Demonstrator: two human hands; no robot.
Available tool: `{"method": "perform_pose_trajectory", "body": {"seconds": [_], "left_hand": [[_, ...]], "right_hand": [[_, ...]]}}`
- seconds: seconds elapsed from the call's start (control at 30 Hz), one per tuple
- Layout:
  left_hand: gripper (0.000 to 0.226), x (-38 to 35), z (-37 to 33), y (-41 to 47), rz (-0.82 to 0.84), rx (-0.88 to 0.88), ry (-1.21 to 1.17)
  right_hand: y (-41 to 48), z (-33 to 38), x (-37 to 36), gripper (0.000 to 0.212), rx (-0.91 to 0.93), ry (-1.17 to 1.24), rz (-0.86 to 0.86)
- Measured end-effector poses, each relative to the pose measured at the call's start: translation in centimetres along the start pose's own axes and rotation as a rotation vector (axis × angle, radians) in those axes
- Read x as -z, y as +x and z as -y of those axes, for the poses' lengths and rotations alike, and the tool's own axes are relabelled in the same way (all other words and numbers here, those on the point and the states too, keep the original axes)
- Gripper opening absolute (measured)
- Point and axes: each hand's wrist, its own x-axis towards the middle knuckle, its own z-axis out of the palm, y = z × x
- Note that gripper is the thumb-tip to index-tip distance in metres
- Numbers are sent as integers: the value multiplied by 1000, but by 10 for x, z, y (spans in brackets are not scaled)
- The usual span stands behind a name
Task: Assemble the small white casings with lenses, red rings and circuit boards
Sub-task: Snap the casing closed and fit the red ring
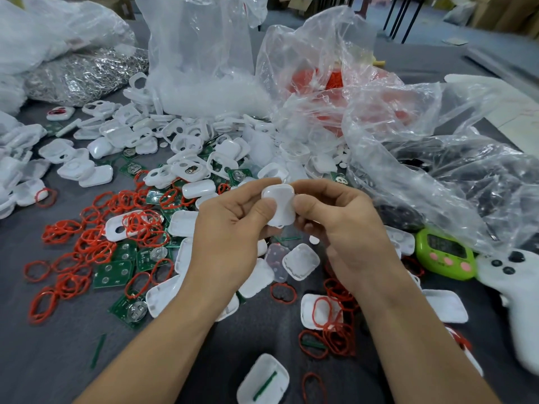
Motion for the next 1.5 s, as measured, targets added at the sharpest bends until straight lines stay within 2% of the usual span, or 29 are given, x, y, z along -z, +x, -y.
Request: {"method": "perform_pose_trajectory", "body": {"seconds": [0.13,0.27,0.43,0.57,0.67,0.77,1.1,1.5], "left_hand": [[31,5,-3,4,84,98,-78],[34,7,3,4,91,103,62],[56,3,5,1,105,63,231],[45,3,3,2,95,41,171],[36,7,-1,2,93,109,-10],[33,8,-4,4,103,172,-93],[25,7,-1,6,78,199,-155],[22,12,-5,7,80,191,-168]], "right_hand": [[0,0,4,22,-22,-35,83],[0,-4,1,26,29,-83,99],[1,-9,-2,31,77,-121,11],[1,-8,-4,32,94,-117,-1],[1,-9,-5,31,79,-98,5],[2,-9,-3,27,40,-82,24],[1,-8,-1,30,-30,-67,53],[0,-12,-1,19,52,-286,-18]]}}
